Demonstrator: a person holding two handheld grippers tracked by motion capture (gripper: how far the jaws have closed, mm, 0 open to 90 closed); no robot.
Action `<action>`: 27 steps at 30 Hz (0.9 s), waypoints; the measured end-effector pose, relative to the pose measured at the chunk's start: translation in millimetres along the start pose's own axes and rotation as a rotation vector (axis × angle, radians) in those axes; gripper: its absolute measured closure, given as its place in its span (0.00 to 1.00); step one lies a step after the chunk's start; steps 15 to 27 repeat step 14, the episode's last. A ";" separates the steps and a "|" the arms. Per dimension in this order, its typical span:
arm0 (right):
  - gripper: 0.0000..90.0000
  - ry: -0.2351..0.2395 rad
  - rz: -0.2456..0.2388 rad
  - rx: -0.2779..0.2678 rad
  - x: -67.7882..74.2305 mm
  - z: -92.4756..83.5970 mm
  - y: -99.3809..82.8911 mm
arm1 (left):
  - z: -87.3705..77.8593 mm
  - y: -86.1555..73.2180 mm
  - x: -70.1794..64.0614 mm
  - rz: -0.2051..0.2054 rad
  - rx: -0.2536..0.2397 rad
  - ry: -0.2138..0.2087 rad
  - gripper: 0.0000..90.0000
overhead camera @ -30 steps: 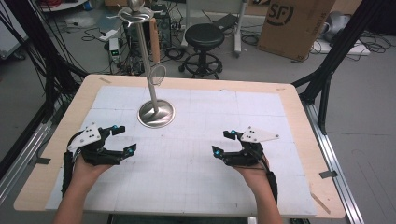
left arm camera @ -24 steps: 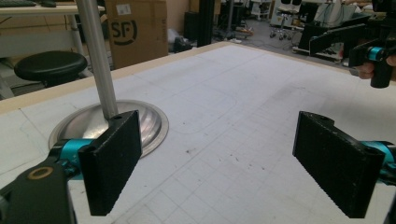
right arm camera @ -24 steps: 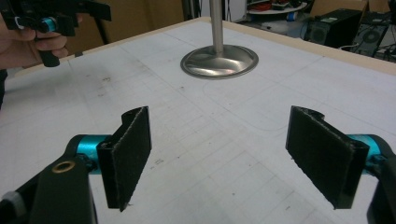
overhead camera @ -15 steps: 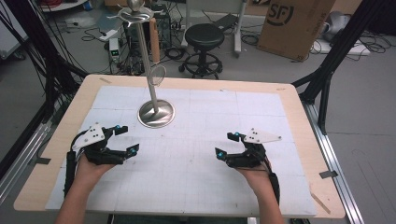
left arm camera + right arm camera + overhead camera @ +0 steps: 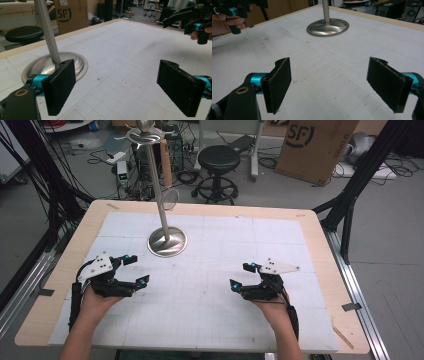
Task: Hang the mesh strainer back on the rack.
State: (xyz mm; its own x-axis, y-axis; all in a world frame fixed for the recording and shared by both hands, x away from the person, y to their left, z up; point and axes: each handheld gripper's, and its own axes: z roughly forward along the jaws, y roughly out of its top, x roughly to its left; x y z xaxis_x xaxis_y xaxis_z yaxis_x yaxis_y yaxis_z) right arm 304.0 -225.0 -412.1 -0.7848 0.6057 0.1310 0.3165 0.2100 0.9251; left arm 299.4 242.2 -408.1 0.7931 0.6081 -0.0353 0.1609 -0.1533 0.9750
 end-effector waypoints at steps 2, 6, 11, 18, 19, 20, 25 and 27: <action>0.21 0.000 0.000 -0.001 0.0 0.3 -0.1 | 0.0 0.0 -0.2 0.000 -0.001 0.000 0.18; 0.21 0.003 -0.003 0.004 0.8 0.3 -0.1 | 0.4 -0.2 -0.3 -0.002 0.001 -0.001 0.18; 0.21 0.005 0.001 0.003 0.3 0.7 -0.6 | 0.7 -0.6 0.4 -0.001 0.005 0.001 0.18; 0.21 0.004 0.004 0.009 -0.1 1.2 -1.1 | 0.9 -0.7 0.8 -0.001 0.005 0.003 0.18; 0.21 0.004 0.004 0.009 -0.1 1.2 -1.1 | 0.9 -0.7 0.8 -0.001 0.005 0.003 0.18; 0.21 0.004 0.004 0.009 -0.1 1.2 -1.1 | 0.9 -0.7 0.8 -0.001 0.005 0.003 0.18; 0.21 0.004 0.004 0.009 -0.1 1.2 -1.1 | 0.9 -0.7 0.8 -0.001 0.005 0.003 0.18; 0.21 0.004 0.004 0.009 -0.1 1.2 -1.1 | 0.9 -0.7 0.8 -0.001 0.005 0.003 0.18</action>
